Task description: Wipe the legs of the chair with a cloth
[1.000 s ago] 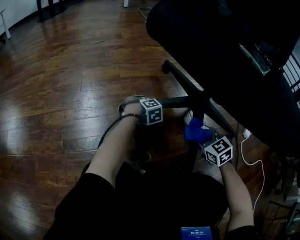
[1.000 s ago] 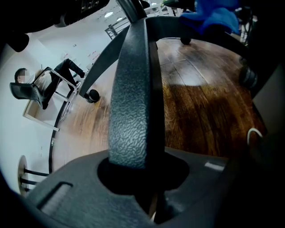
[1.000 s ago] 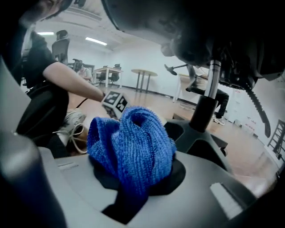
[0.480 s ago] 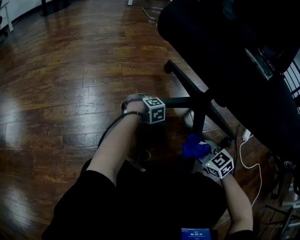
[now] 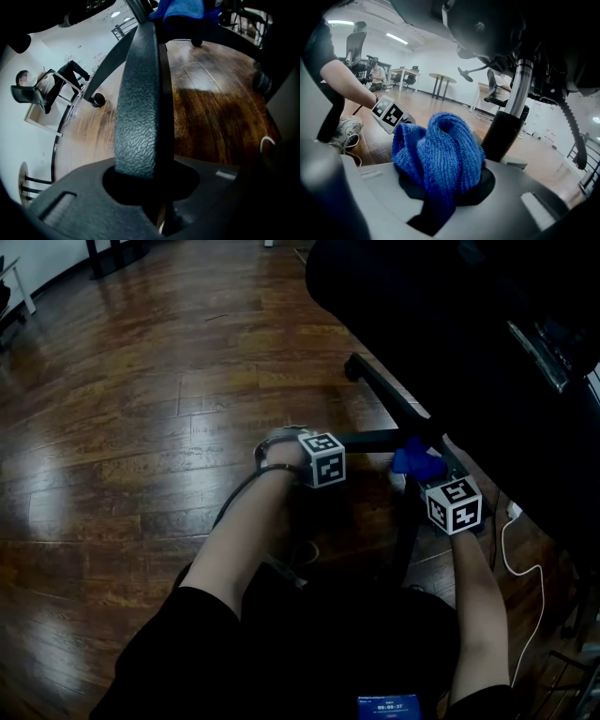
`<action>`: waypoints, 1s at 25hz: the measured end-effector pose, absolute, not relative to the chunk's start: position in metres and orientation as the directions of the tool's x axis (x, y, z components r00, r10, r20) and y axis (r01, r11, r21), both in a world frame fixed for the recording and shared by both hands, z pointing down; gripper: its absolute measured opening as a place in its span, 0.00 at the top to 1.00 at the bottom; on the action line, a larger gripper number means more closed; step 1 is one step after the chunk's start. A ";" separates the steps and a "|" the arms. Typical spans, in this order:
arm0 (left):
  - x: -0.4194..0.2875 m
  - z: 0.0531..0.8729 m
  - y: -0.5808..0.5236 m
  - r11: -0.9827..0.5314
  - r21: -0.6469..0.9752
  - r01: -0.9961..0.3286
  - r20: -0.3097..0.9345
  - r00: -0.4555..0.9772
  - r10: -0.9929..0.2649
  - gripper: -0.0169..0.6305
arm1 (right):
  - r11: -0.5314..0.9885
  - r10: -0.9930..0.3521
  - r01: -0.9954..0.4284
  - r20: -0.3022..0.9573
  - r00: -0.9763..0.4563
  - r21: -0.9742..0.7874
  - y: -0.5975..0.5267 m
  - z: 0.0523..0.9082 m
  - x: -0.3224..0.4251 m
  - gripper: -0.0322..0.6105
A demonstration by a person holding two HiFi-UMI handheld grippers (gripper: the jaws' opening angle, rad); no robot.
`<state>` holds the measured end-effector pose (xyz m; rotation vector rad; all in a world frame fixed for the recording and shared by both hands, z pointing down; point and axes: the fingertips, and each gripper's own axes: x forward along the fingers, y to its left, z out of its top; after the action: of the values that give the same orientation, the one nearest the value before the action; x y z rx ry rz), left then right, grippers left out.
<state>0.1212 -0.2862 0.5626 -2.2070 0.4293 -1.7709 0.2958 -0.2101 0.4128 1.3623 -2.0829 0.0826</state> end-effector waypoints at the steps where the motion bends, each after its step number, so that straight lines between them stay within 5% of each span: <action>1: 0.121 0.563 -0.286 -0.917 -0.394 -0.056 0.895 0.205 -0.397 0.87 | 0.459 -0.803 -0.846 0.534 -0.265 0.271 -0.206 0.413 0.295 0.83; 17: 0.118 0.566 -0.285 -0.928 -0.369 -0.055 0.909 0.189 -0.372 0.87 | 0.828 -0.368 -0.560 0.714 -0.596 -0.041 -0.007 0.463 0.234 0.83; 25: 0.121 0.564 -0.286 -0.922 -0.382 -0.059 0.901 0.201 -0.385 0.87 | 0.647 -0.690 -0.736 0.563 -0.455 0.199 -0.151 0.423 0.283 0.83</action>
<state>0.1214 -0.2856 0.5643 -2.2148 0.4220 -1.7843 0.2834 -0.1507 0.4234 1.1035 -2.2475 0.0963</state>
